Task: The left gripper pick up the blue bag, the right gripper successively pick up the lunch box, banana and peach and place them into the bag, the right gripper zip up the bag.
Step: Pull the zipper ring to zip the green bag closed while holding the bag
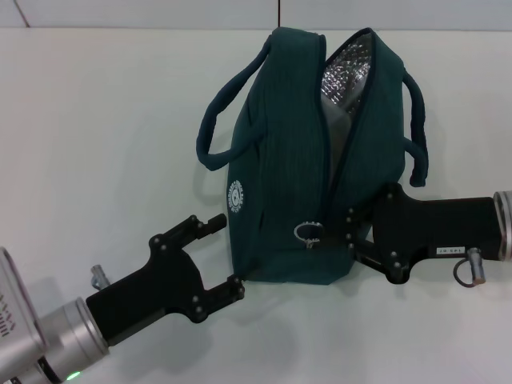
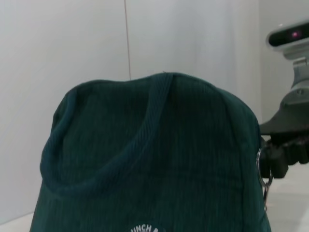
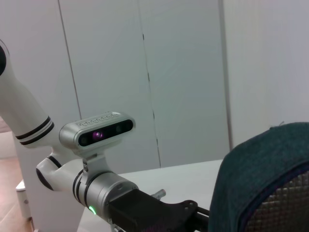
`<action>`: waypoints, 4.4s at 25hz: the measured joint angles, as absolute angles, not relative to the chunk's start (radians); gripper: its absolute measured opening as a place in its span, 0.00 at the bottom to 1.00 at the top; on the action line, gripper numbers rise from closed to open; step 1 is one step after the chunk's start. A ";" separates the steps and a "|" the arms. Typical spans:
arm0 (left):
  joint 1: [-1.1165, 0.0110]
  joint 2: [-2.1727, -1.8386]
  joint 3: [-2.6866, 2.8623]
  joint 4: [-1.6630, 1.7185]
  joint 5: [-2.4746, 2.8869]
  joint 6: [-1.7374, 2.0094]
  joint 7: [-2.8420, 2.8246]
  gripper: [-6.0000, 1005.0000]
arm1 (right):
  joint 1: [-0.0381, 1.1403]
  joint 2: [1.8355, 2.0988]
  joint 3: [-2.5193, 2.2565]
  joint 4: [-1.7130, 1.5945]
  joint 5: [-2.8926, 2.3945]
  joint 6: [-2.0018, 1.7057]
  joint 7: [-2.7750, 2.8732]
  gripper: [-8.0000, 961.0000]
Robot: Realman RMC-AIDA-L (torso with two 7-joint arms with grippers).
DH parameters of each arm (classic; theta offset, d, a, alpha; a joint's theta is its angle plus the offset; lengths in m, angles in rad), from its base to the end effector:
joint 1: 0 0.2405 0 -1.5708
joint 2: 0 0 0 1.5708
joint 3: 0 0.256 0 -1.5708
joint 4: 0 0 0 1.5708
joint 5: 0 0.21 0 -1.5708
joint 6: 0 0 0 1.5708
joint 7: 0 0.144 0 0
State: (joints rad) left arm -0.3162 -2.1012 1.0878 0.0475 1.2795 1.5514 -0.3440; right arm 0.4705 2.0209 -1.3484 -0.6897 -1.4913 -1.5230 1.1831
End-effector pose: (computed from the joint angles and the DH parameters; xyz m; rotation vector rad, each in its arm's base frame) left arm -0.3012 0.2138 -0.0803 -2.4064 -0.2478 -0.9116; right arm 0.2130 0.3045 -0.0373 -2.9624 0.1421 0.8385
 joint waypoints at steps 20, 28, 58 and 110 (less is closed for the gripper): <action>-0.395 -2.108 1.089 0.006 1.266 1.599 -0.421 0.48 | 0.433 2.023 -1.353 -0.659 -1.398 -1.528 1.102 0.02; -0.405 -2.108 1.089 -0.003 1.241 1.587 -0.417 0.38 | 0.417 2.023 -1.353 -0.641 -1.355 -1.548 1.062 0.02; -0.415 -2.103 1.112 0.003 1.253 1.586 -0.388 0.07 | 0.390 2.022 -1.350 -0.632 -1.168 -1.541 0.915 0.02; -0.453 -2.105 1.141 0.008 1.238 1.602 -0.388 0.17 | 0.338 1.877 -1.445 -0.479 -0.953 -1.649 1.006 0.17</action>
